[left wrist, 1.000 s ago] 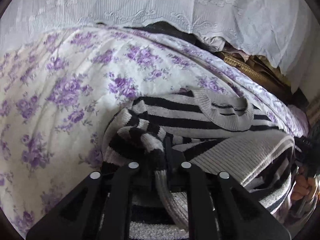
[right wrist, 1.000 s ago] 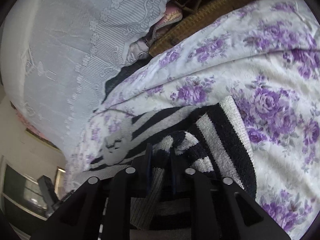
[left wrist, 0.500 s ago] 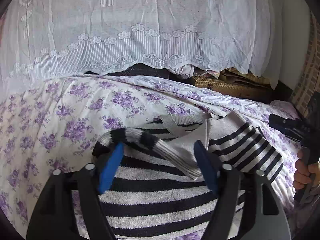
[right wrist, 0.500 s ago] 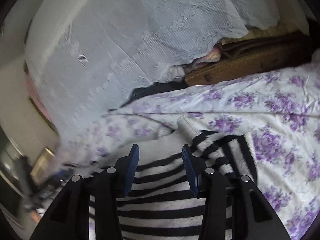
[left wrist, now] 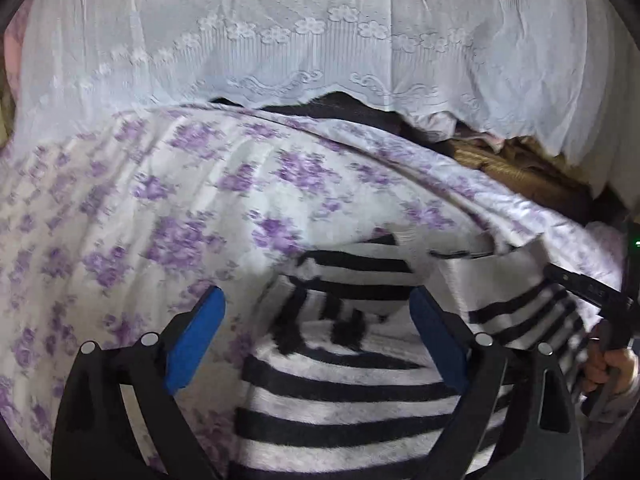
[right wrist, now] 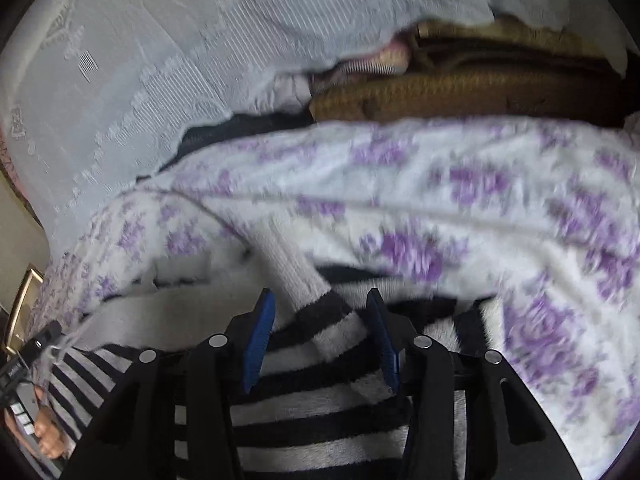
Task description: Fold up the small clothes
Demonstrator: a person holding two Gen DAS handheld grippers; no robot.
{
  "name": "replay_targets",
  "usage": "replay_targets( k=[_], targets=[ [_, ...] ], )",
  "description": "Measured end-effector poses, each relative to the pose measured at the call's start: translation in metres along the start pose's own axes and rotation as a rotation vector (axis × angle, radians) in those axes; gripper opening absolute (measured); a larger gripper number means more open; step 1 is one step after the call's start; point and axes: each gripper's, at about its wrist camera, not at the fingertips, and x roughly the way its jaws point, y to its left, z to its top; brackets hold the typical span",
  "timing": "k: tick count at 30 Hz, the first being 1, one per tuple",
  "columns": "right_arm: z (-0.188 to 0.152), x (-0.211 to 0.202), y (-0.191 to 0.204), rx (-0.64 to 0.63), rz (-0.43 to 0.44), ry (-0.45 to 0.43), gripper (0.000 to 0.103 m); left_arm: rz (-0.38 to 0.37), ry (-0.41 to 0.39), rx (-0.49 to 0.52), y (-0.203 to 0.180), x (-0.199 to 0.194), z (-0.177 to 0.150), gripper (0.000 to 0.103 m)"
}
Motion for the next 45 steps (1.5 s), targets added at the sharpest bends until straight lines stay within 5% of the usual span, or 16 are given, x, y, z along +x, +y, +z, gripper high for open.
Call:
replay_targets(
  k=[10,12,16,20,22,23,24,27,30,33,35,36,38,41,45],
  targets=[
    [-0.008,-0.007,-0.017,0.063,0.087,-0.010,0.047,-0.022,-0.151,0.200,0.015,-0.046,-0.016,0.093],
    [-0.007,-0.007,-0.018,0.072,0.097,-0.010,0.047,-0.036,-0.109,0.267,0.003,-0.034,-0.017,0.094],
    [-0.007,-0.006,-0.017,0.071,0.103,-0.012,0.047,0.064,-0.083,0.365,-0.020,-0.008,-0.013,0.094],
    [-0.008,-0.005,-0.016,0.073,0.102,-0.011,0.045,0.007,0.072,0.280,-0.012,0.028,0.008,0.095],
    [-0.008,-0.004,-0.015,0.068,0.090,-0.012,0.029,-0.018,0.124,0.227,-0.005,0.041,0.010,0.095],
    [-0.008,-0.003,-0.015,0.067,0.094,-0.010,0.017,-0.021,0.142,0.200,-0.001,0.048,0.010,0.080],
    [-0.008,-0.003,-0.014,0.066,0.099,-0.008,0.013,0.003,0.148,0.192,0.000,0.052,0.007,0.048],
    [-0.006,-0.017,-0.011,0.068,0.102,-0.086,0.011,0.011,0.115,0.125,0.007,0.049,0.002,0.016],
    [0.000,-0.042,0.000,0.044,0.125,-0.191,0.011,0.012,0.017,0.094,0.006,0.026,0.006,0.015],
    [0.007,-0.043,0.009,0.002,0.045,-0.237,0.011,0.099,-0.022,0.115,-0.003,0.030,0.011,0.015],
    [0.009,-0.020,0.003,0.023,0.001,-0.180,0.011,0.153,0.018,0.127,-0.006,0.047,0.012,0.022],
    [0.008,-0.004,-0.002,0.041,-0.025,-0.128,0.012,0.200,0.071,0.146,-0.008,0.067,0.009,0.036],
    [0.007,0.018,-0.015,0.099,-0.009,-0.025,0.012,0.256,0.129,0.152,-0.009,0.082,0.005,0.046],
    [0.008,0.002,-0.018,0.114,-0.002,-0.092,0.023,0.258,0.070,0.103,-0.002,0.060,0.008,0.065],
    [0.007,-0.038,0.000,0.046,0.000,-0.216,0.024,0.122,-0.003,0.014,0.004,0.013,0.012,0.072]
  ],
)
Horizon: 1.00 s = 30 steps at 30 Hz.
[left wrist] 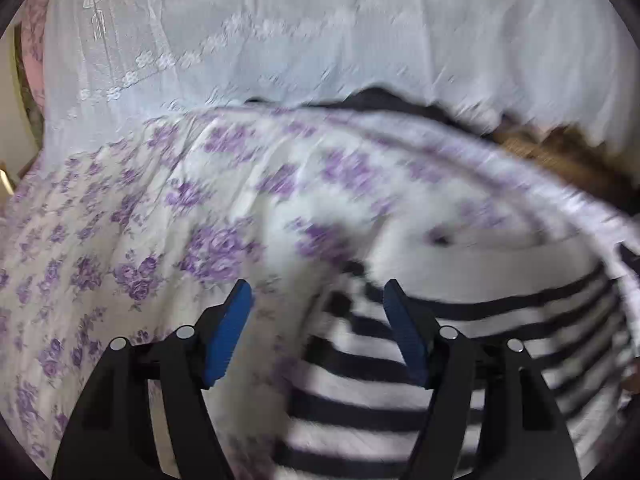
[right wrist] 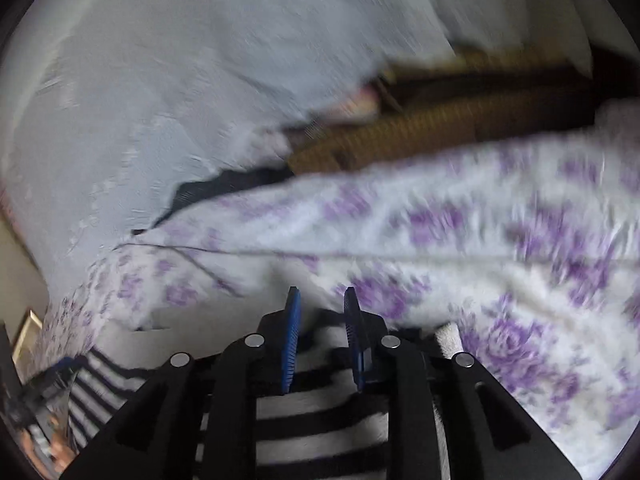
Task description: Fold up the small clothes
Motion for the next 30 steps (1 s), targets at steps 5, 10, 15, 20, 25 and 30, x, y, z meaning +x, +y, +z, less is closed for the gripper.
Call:
replay_targets(
  k=[5,10,15,20,25,30],
  targets=[
    [-0.012,-0.001,0.048,-0.136,0.067,0.041,0.028,-0.037,0.010,0.135,-0.049,0.002,-0.013,0.094],
    [-0.035,0.048,0.043,-0.184,-0.030,0.204,0.034,0.143,0.063,0.257,-0.078,0.044,-0.044,0.098],
    [-0.039,0.010,0.043,-0.165,-0.046,0.070,0.035,0.152,-0.051,0.260,-0.084,-0.001,-0.056,0.097],
    [-0.064,-0.041,0.068,-0.226,-0.008,-0.001,0.044,0.040,-0.066,0.265,-0.086,-0.042,-0.080,0.098],
    [-0.101,-0.027,0.082,-0.330,-0.087,0.162,0.053,0.073,0.059,0.277,-0.092,-0.014,-0.098,0.099],
    [-0.107,-0.062,0.078,-0.247,-0.060,0.108,0.053,-0.004,0.060,0.113,-0.072,-0.045,-0.100,0.098]
  ],
)
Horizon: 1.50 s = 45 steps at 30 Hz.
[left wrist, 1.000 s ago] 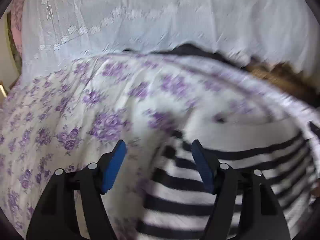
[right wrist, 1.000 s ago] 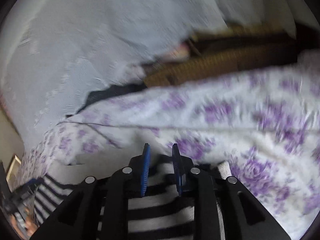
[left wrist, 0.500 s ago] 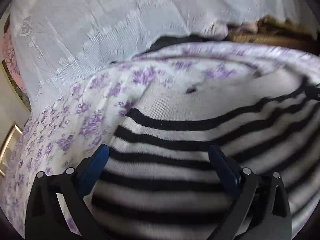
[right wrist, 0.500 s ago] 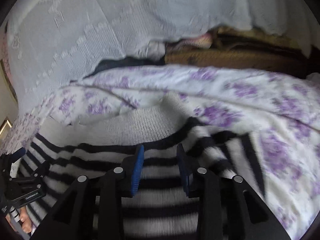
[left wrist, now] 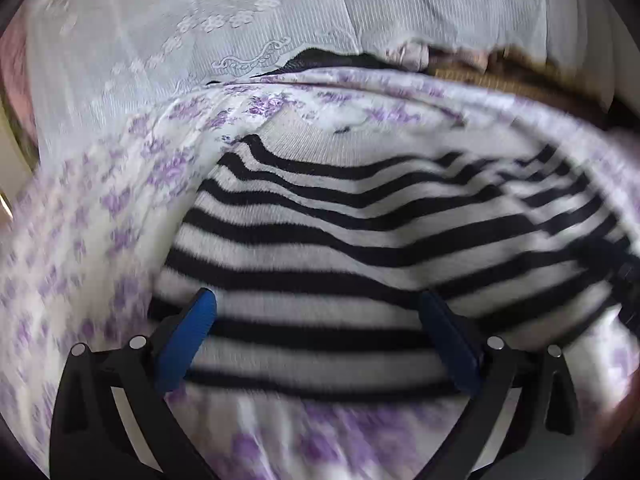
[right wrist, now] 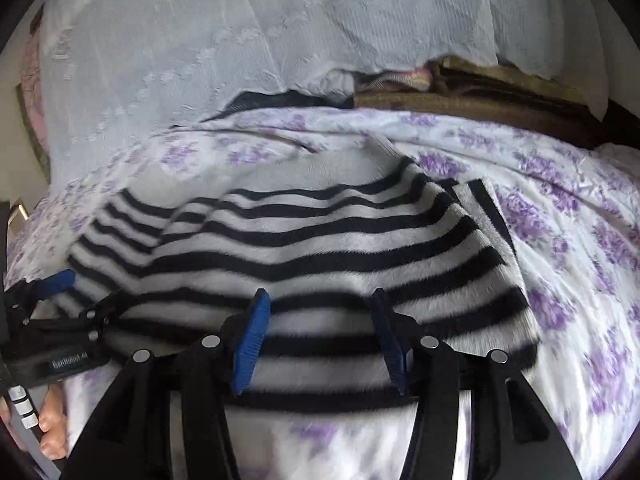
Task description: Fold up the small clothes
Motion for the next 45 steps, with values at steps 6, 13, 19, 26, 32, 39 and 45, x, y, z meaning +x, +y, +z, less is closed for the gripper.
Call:
replay_targets(
  k=[6,13,19,26,32,39,45],
  targets=[
    [-0.027,0.012,0.059,-0.247,-0.130,0.085,0.075,0.144,0.025,0.087,-0.033,0.009,-0.024,0.099],
    [-0.025,-0.027,0.013,-0.007,-0.075,-0.042,0.075,0.078,-0.052,-0.130,0.019,-0.032,-0.022,0.099],
    [-0.031,0.001,-0.038,0.148,-0.056,0.087,0.079,0.055,0.121,-0.195,0.058,0.020,-0.020,0.099],
    [-0.025,-0.040,-0.039,0.182,-0.050,-0.080,0.076,0.055,-0.041,-0.212,0.056,-0.027,-0.017,0.099],
    [-0.024,-0.012,-0.067,0.226,-0.101,0.001,0.079,0.097,0.112,-0.243,0.067,0.015,-0.021,0.099],
    [-0.019,-0.049,-0.077,0.289,-0.083,-0.134,0.079,0.078,-0.098,-0.195,0.054,-0.039,-0.015,0.098],
    [-0.024,-0.009,-0.109,0.381,-0.137,0.028,0.082,0.197,0.027,-0.064,0.030,-0.002,-0.021,0.099]
  ],
)
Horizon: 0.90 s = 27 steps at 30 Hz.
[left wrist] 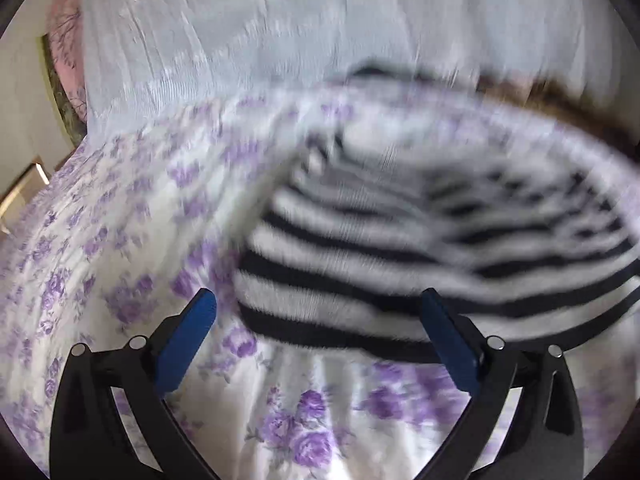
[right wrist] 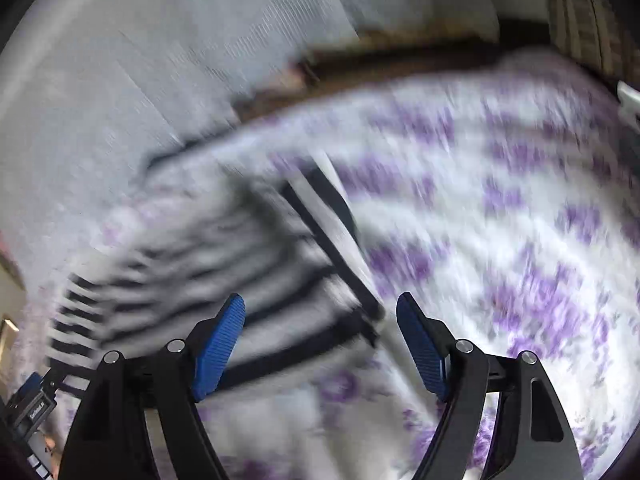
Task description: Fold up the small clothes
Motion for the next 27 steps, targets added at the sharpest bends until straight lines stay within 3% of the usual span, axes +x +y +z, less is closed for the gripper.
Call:
replay_targets(
  k=[5,10,27],
  targets=[
    [-0.001,-0.002,-0.001,0.008,0.013,-0.016,0.083,-0.033,0.006,-0.048,0.007,0.001,-0.001,0.099],
    [-0.007,-0.027,-0.011,0.071,0.060,-0.095,0.083,-0.031,-0.068,-0.028,0.002,-0.016,-0.001,0.099],
    [-0.030,-0.035,-0.018,0.109,0.153,-0.019,0.083,-0.030,-0.138,0.040,-0.013,-0.035,-0.003,0.099]
  ],
)
